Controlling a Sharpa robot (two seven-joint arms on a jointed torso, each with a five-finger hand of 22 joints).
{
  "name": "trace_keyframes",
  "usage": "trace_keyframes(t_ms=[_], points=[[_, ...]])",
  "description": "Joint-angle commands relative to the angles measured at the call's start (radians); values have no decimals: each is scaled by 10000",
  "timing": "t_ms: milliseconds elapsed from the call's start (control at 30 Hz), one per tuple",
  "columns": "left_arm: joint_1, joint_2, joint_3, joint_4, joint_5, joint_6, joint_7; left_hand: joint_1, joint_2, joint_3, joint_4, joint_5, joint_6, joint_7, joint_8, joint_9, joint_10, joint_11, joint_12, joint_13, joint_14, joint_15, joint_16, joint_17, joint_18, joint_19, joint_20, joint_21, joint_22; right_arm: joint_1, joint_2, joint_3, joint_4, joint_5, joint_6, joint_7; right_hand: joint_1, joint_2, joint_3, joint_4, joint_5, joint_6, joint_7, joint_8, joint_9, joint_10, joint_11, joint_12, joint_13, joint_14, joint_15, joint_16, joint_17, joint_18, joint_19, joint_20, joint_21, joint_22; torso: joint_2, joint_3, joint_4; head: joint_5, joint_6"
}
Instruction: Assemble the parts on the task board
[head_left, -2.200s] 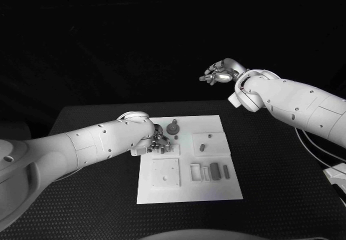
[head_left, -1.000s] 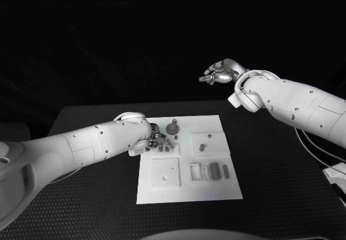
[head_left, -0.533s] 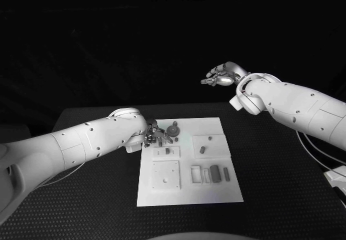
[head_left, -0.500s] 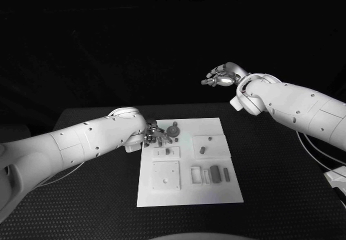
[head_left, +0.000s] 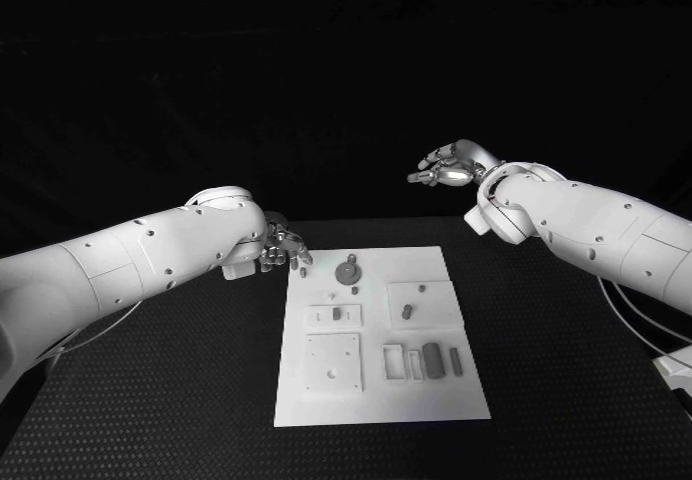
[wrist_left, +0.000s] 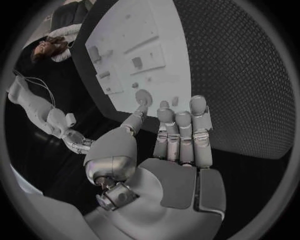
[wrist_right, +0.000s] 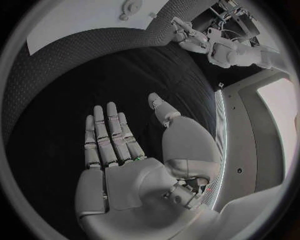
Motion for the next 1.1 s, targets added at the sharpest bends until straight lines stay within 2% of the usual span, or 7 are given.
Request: trace_keyframes(t_ms=[33, 200, 433, 667, 767, 967, 1100], points=[[-47, 206, 0, -185, -885, -25, 101, -62, -104, -10, 17, -10, -113, 88, -61, -39, 12, 61, -22, -26, 77, 40, -33, -25, 193, 50, -112, -43, 148, -15, 11, 2, 16, 106, 63, 119, 92, 34, -7, 56, 20, -66, 648, 65, -10, -29, 34, -66, -30, 63, -15, -14, -10, -159, 65, -35, -35, 19, 36, -24, -18, 26, 63], [-197, 580, -5, -820, -1159, -4, 192, -207, -235, -35, 163, -13, -263, 141, -185, -152, 15, 108, -38, -49, 94, 71, -57, -50, 223, 71, -95, -90, 142, -16, 14, 2, -3, 107, 30, 138, 90, 30, -8, 59, 20, -74, 650, 65, -12, -33, 38, -74, -47, 58, -16, -25, -21, -156, 78, -37, -41, 27, 65, -40, -10, 53, 97], [-406, 1001, -13, -1739, -1406, -147, 316, -320, -396, -9, 313, -14, -512, 232, -396, -368, -7, 192, -46, -66, 93, 134, -75, -66, 270, 78, -46, -145, 152, -16, 37, 2, -18, 108, 24, 149, 98, 29, -5, 57, 20, -86, 654, 68, -17, -41, 45, -89, -81, 21, -2, -61, -48, -154, 91, -40, -58, 41, 58, -34, -36, 89, 157], [-480, 1178, -13, -2214, -1486, -202, 530, -357, -527, 1, 360, -14, -558, 262, -446, -450, -19, 222, -41, -69, 94, 162, -78, -69, 300, 86, -15, -165, 163, -16, 24, 2, -5, 110, 3, 157, 100, 29, -5, 57, 20, -91, 655, 70, -19, -42, 48, -94, -96, 5, 6, -77, -60, -155, 97, -40, -68, 48, 90, -44, -65, 78, 187], [-540, 1257, -15, -2365, -1484, -463, 674, -346, -578, 10, 357, -14, -551, 264, -448, -467, -16, 225, -33, -67, 100, 166, -73, -68, 311, 93, -9, -168, 167, -16, 26, 3, 8, 111, -9, 162, 100, 25, -7, 57, 20, -92, 656, 71, -20, -42, 48, -95, -102, 0, 9, -82, -65, -155, 98, -40, -72, 51, 96, -37, -67, 96, 218], [-620, 1444, -13, -2706, -1435, -382, 743, -322, -788, 23, 342, -14, -560, 272, -466, -520, -4, 231, -12, -65, 127, 172, -57, -63, 337, 134, 2, -162, 179, -16, 52, 3, 2, 113, -8, 163, 107, 24, -6, 53, 20, -97, 656, 74, -22, -40, 50, -99, -122, -29, 22, -106, -82, -156, 101, -41, -88, 61, 107, -54, -75, 72, 225], [-674, 1584, -13, -2969, -1431, -185, 829, -324, -879, 74, 379, -13, -769, 333, -607, -643, -33, 288, -17, -73, 118, 213, -65, -66, 361, 134, 30, -184, 181, -16, 53, 3, 10, 113, -6, 165, 108, 23, -8, 53, 20, -101, 658, 76, -24, -39, 51, -102, -135, -46, 30, -121, -93, -158, 102, -41, -98, 67, 91, -42, -64, 55, 223]])
